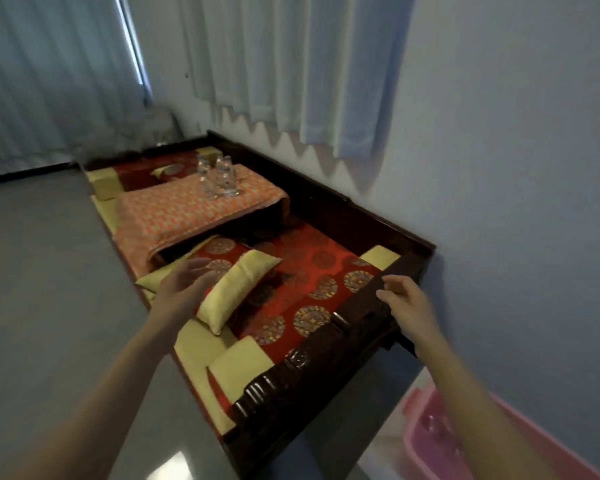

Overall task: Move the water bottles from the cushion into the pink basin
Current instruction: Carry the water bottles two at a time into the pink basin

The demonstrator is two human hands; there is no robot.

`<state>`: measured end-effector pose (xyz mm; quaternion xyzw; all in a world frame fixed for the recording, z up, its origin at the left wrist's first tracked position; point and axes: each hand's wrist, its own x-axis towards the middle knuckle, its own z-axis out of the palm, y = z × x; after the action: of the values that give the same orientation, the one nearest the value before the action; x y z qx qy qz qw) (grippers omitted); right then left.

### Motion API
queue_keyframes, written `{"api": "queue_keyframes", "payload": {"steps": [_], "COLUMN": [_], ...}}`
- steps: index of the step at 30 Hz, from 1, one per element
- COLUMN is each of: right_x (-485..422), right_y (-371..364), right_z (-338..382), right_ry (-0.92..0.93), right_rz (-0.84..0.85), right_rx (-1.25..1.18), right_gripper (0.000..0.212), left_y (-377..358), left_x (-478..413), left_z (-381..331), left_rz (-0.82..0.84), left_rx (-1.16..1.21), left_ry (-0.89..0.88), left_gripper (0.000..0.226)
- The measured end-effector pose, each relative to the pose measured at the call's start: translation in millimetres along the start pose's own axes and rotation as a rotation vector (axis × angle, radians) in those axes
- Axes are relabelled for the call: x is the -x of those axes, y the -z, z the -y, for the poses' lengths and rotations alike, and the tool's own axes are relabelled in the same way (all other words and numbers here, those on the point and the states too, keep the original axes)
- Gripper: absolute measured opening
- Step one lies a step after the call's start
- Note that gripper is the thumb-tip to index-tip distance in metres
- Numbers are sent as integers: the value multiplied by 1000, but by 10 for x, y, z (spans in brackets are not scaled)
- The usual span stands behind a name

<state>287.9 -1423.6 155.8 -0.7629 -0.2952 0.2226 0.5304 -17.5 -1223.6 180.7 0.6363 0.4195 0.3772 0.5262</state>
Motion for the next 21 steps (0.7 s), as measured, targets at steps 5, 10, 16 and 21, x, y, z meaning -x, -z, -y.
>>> {"api": "queue_keyframes", "payload": {"steps": [5,10,16,21], "right_x": [164,251,130,-353], "right_y": [-1184,-2184,-3188,-3860], "right_z": [321,534,840,1057], "right_ry": [3,17,92,88], "right_rz": [170,261,307,353], "right_rx": [10,62,113,115], "right_gripper": [25,30,31,30], "left_y": [1288,2264,3030,3345], "left_x": [108,123,-172,-784], "left_z": [331,624,849,972], "left_rz": [-120,-176,-269,-291], "left_rx": [45,-11,-3,-3], "left_ry": [75,89,114,117], "left_gripper": [19,34,41,39]}}
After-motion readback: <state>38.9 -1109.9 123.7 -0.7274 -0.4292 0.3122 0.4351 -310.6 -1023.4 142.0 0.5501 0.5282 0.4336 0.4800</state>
